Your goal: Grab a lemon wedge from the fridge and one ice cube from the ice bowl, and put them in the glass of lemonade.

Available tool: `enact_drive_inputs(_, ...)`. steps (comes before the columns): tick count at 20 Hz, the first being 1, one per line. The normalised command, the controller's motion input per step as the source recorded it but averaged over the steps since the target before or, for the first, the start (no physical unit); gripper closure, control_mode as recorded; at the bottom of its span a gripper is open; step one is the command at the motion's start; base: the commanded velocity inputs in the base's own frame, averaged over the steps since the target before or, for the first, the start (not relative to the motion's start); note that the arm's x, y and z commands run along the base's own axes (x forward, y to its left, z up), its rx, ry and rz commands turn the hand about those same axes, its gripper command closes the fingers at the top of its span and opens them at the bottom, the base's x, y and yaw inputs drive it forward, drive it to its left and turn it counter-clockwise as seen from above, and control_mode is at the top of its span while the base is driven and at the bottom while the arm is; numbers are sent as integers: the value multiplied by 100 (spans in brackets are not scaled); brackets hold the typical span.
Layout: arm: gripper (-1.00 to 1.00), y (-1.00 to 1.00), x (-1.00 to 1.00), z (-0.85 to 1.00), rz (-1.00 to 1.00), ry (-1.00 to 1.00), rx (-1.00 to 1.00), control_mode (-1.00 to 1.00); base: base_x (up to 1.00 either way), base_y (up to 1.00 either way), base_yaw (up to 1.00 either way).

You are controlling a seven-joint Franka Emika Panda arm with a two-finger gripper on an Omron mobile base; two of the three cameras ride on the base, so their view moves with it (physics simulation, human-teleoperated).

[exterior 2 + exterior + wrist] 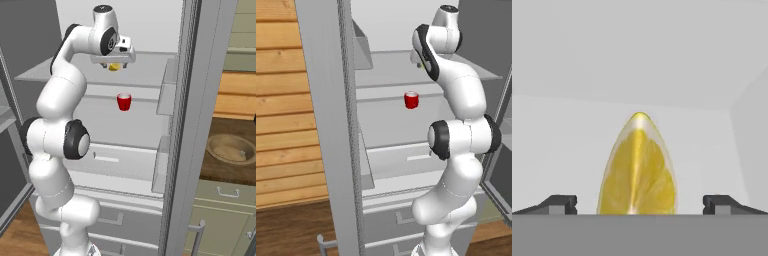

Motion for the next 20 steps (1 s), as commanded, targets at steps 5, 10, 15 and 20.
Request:
enact_drive_inputs(5, -100, 2, -22, -43, 0, 9, 0, -100, 0, 0, 0)
enact_drive_inputs(10, 100, 0, -2, -17, 0, 12, 0, -100, 0, 0, 0)
enact_drive_inputs(15, 100, 0, 0, -1, 0, 6, 0, -100, 0, 0, 0)
enact_drive_inputs(20, 100, 0, -58, -13, 1, -1, 1, -100, 0, 0, 0)
